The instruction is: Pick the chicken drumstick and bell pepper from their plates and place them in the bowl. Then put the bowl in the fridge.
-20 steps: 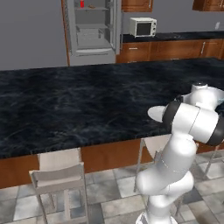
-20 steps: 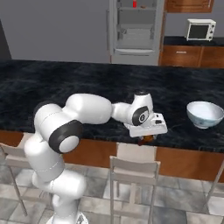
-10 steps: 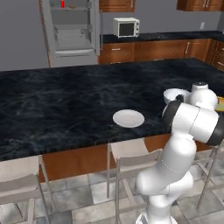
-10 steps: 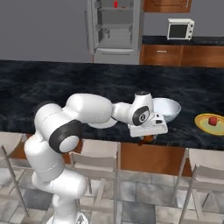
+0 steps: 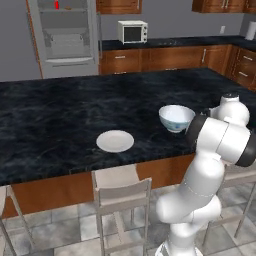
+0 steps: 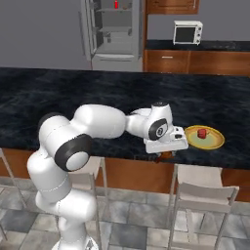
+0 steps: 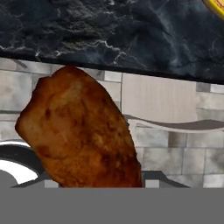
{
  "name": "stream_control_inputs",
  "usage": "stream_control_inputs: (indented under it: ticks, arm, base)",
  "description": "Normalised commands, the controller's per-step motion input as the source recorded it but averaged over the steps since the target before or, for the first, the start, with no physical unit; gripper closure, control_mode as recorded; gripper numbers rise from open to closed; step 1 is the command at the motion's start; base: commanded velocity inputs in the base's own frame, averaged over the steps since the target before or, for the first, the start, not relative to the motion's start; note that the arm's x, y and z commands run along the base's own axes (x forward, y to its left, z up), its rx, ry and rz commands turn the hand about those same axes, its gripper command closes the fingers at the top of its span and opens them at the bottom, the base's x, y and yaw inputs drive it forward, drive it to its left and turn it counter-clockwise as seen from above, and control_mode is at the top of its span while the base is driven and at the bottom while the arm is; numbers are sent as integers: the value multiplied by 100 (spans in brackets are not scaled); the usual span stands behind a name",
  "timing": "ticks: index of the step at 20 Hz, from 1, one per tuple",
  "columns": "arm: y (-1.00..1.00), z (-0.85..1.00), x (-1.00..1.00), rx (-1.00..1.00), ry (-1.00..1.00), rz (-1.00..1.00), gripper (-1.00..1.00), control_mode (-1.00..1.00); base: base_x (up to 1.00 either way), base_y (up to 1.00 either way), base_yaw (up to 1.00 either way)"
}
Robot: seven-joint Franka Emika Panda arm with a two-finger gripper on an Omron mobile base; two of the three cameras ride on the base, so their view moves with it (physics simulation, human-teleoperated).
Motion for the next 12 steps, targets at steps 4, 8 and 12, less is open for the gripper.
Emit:
stream_control_inputs:
  ticks: [4,8,12]
  arm:
    - [0,0,0,0,0,0,100,100]
    - [0,0,0,0,0,0,100,100]
    - [0,0,0,0,0,0,100,100]
  base:
    - [36,-43,0]
    - [41,-34,0]
    - [42,-48,0]
